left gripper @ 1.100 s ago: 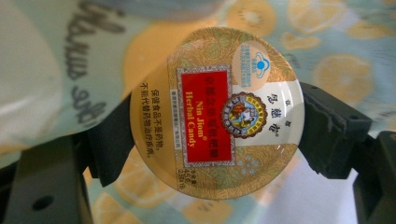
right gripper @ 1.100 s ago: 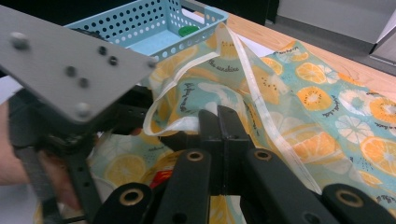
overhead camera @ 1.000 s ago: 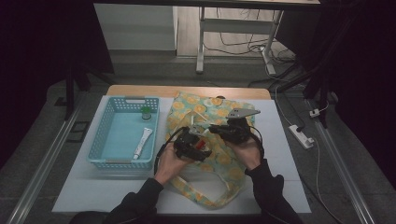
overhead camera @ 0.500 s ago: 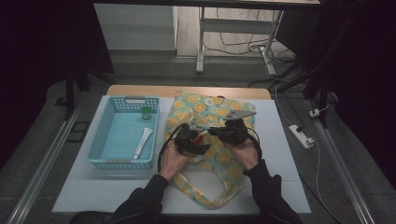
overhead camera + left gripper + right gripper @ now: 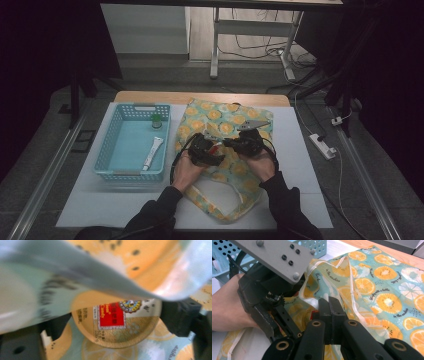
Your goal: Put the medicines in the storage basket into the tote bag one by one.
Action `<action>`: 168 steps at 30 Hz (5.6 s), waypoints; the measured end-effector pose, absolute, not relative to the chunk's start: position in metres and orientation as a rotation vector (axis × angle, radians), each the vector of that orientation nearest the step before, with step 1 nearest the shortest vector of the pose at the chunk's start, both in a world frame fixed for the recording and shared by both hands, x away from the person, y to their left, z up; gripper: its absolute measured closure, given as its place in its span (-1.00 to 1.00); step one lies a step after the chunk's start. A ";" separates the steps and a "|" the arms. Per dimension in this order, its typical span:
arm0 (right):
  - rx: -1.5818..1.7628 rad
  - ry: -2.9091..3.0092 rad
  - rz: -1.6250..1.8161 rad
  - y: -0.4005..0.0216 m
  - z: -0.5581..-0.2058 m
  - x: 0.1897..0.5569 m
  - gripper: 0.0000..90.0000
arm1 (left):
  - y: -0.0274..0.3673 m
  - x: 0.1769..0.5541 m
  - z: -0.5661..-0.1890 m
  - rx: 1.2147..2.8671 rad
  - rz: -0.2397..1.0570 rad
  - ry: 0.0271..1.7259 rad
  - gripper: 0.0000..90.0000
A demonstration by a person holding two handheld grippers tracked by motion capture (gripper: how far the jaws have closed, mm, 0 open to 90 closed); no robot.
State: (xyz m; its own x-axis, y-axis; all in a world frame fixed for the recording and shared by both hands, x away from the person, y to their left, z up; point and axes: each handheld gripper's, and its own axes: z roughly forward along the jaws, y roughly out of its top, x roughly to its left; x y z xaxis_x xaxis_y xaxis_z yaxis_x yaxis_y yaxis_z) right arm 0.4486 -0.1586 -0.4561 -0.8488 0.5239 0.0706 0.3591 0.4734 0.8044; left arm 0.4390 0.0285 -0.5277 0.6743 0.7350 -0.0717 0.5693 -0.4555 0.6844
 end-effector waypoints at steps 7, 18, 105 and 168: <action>0.761 2.510 1.337 -0.161 -0.453 0.449 1.00 | 0.027 0.433 -0.517 2.195 0.305 0.974 -0.82; 0.752 2.498 1.365 -0.163 -0.449 0.448 1.00 | 0.045 0.421 -0.496 2.142 0.166 0.936 -1.00; 0.713 2.485 1.372 -0.162 -0.439 0.441 1.00 | 0.219 0.435 -0.510 2.358 0.162 1.417 -0.98; 0.714 2.465 1.396 -0.165 -0.435 0.441 1.00 | 0.227 0.417 -0.449 2.174 0.219 1.344 0.60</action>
State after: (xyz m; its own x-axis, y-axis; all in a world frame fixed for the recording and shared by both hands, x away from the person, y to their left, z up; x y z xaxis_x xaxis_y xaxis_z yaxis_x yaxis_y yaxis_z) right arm 0.4408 -0.1649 -0.4345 -0.8579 0.5117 0.0461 0.3028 0.4309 0.8501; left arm 0.4167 0.2267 -0.4491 0.4820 0.8628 -0.1524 0.7698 -0.3340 0.5439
